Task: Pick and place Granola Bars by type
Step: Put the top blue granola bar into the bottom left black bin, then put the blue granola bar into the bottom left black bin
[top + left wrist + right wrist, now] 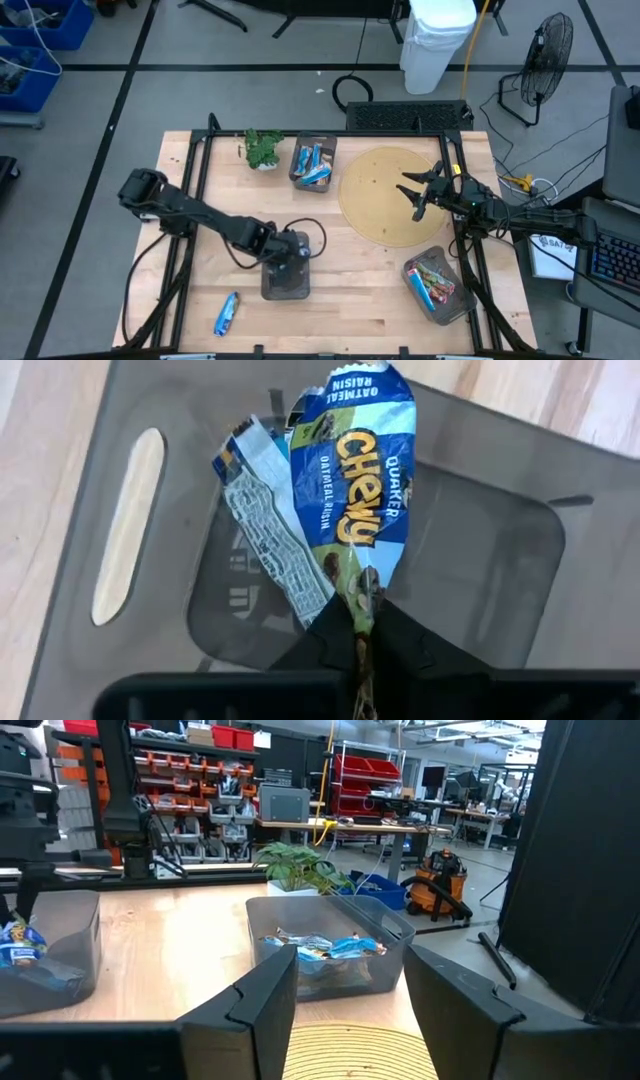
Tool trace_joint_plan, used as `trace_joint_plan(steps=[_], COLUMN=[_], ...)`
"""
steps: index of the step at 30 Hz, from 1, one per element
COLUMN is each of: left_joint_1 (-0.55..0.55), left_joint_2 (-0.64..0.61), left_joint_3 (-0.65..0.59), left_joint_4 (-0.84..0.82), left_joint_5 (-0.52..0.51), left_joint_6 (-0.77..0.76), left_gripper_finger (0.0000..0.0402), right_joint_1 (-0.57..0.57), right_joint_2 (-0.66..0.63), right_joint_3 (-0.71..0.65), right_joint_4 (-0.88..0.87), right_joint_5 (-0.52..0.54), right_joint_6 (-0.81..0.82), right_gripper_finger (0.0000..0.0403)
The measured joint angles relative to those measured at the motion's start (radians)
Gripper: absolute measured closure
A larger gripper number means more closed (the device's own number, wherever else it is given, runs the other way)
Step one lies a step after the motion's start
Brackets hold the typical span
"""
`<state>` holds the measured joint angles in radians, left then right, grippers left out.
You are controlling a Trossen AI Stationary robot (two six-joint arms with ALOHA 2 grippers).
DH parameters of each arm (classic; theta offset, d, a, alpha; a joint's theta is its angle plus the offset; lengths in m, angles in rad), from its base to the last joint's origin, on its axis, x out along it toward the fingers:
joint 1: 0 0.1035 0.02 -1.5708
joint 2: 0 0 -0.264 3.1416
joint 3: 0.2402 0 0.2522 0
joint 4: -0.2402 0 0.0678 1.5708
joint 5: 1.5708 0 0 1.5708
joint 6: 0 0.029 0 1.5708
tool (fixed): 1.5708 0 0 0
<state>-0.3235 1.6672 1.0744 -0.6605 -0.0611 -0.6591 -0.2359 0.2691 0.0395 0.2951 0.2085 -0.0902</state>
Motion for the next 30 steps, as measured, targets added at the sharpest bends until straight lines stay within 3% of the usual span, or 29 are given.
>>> trace_joint_plan(steps=[11, 14, 19, 23, 30], left_joint_1=[0.023, 0.038, 0.032, -0.035, -0.280], left_joint_2=[0.002, -0.031, -0.118, -0.197, -0.244], left_joint_3=[0.000, 0.003, 0.040, 0.069, 0.063], left_joint_4=[0.029, -0.009, -0.202, -0.360, -0.386], left_joint_5=[0.010, 0.057, 0.110, 0.113, 0.003], left_joint_6=[0.038, 0.043, -0.142, -0.334, -0.766], left_gripper_finger=[0.0269, 0.0246, 0.0231, 0.0230, 0.0229], right_joint_1=[0.000, 0.000, 0.000, 0.000, 0.000], right_joint_2=[0.000, 0.000, 0.000, 0.000, 0.000], right_joint_3=[0.000, 0.000, 0.000, 0.000, 0.000], right_joint_4=[0.000, 0.000, -0.001, -0.001, 0.000], right_joint_5=[0.000, 0.000, 0.000, 0.000, 0.000], right_joint_6=[0.000, 0.000, 0.000, 0.000, 0.000], right_gripper_finger=[0.0223, 0.0223, 0.0226, 0.0224, 0.0225])
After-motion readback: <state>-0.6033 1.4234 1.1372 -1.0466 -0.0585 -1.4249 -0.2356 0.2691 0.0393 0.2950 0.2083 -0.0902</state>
